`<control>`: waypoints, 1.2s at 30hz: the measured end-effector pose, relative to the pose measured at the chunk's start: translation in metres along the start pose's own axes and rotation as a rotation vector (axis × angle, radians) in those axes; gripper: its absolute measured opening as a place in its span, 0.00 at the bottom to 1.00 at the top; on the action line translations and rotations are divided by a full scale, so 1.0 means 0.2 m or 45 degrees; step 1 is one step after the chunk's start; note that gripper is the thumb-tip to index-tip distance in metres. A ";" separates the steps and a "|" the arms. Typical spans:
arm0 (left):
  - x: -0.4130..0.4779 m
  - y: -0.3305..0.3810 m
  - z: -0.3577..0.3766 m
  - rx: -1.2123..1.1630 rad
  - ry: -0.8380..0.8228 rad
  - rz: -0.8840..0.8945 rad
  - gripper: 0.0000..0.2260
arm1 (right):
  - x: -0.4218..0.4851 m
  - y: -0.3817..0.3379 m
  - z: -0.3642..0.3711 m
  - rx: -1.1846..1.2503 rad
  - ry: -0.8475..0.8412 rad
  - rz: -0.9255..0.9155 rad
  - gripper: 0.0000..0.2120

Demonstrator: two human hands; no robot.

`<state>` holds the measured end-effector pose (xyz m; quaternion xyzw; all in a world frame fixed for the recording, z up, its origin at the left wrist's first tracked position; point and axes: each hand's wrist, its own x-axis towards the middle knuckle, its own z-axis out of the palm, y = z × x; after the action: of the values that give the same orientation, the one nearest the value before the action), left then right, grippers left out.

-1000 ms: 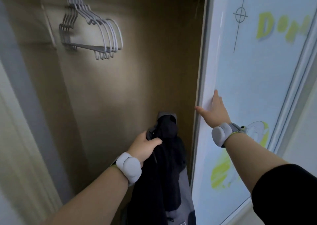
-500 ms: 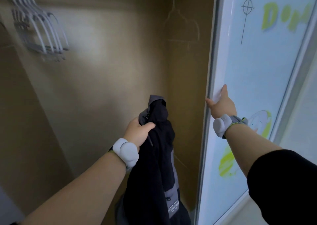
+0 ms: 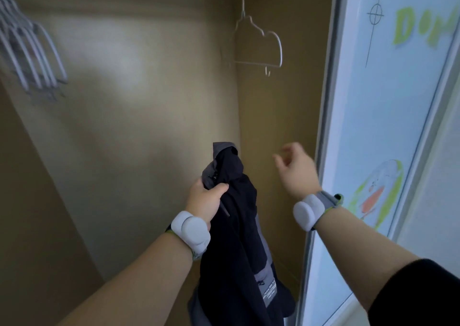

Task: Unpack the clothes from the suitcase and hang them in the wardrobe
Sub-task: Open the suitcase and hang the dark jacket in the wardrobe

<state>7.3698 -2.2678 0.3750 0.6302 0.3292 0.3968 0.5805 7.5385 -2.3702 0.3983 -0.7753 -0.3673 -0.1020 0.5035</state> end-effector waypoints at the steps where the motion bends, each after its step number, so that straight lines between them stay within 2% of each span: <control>1: -0.01 -0.01 0.00 -0.008 0.002 0.003 0.05 | -0.06 -0.06 0.02 0.085 -0.210 0.023 0.15; 3: -0.03 -0.01 -0.01 -0.042 -0.032 0.020 0.07 | -0.17 -0.20 0.06 0.322 -0.558 0.096 0.16; 6: -0.07 -0.02 -0.05 -0.045 -0.187 0.090 0.14 | -0.25 -0.33 0.13 0.491 -0.746 0.092 0.13; 9: -0.08 -0.01 -0.12 0.005 -0.321 0.138 0.18 | -0.27 -0.39 0.16 0.509 -0.647 0.165 0.16; 12: -0.08 0.00 -0.24 -0.003 -0.385 0.143 0.12 | -0.28 -0.41 0.16 0.686 -0.536 0.331 0.10; 14: -0.06 0.01 -0.31 -0.049 -0.344 0.096 0.09 | -0.28 -0.38 0.11 0.922 -0.470 0.491 0.08; 17: 0.01 0.02 -0.47 -0.100 -0.150 0.032 0.04 | -0.27 -0.37 0.06 1.113 -0.371 0.651 0.11; 21: 0.08 0.08 -0.58 0.344 0.108 0.196 0.08 | -0.27 -0.39 0.03 1.201 -0.327 0.720 0.15; 27: 0.10 0.11 -0.63 0.947 -0.057 0.332 0.24 | -0.30 -0.53 0.03 1.248 -0.268 0.666 0.17; 31: 0.17 0.16 -0.69 1.252 0.023 0.399 0.15 | -0.27 -0.58 0.00 1.226 -0.254 0.599 0.15; 33: 0.22 0.18 -0.71 1.395 0.045 0.348 0.13 | -0.24 -0.58 -0.02 1.239 -0.226 0.567 0.14; 36: 0.29 0.22 -0.68 1.388 0.056 0.233 0.08 | -0.17 -0.57 -0.05 1.202 -0.214 0.532 0.15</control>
<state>7.2744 -2.1574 0.4269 0.8571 0.4430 0.2306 0.1264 7.4400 -2.3702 0.4647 -0.5263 -0.2499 0.2397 0.7766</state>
